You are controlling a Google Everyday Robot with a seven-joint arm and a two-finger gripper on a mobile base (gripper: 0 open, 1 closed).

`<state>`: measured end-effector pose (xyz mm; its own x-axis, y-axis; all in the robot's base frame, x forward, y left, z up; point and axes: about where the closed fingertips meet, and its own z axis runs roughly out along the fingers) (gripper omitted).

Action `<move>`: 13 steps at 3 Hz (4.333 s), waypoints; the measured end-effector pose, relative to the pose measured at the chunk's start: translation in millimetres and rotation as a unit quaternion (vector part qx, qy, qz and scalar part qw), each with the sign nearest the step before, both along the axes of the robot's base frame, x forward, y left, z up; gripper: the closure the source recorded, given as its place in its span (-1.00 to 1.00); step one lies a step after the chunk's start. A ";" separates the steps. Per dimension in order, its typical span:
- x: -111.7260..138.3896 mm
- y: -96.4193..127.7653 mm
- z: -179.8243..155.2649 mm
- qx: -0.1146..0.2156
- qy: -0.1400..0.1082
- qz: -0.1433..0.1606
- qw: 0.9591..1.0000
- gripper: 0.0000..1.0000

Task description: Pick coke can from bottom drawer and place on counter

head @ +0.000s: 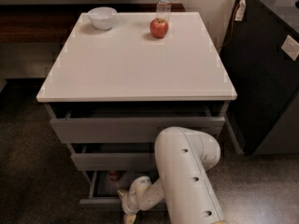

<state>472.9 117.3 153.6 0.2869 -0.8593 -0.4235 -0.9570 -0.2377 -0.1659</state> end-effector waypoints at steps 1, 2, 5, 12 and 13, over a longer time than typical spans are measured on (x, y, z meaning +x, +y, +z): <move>-26.7 7.9 -4.3 0.016 0.019 0.011 1.000 -1.00; -26.7 7.9 -1.0 0.016 0.019 0.011 1.000 -1.00; -80.2 25.6 -3.3 0.048 0.037 0.039 0.997 -1.00; -21.3 31.5 97.7 0.056 -0.019 0.041 0.997 -1.00; -21.4 31.5 97.7 0.056 -0.019 0.041 0.997 -1.00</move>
Offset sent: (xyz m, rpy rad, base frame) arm -0.0850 0.0254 -0.0159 0.1094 0.1131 0.0798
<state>451.6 148.8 251.3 0.3718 -0.7799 -0.5036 -0.9277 -0.2923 -0.2322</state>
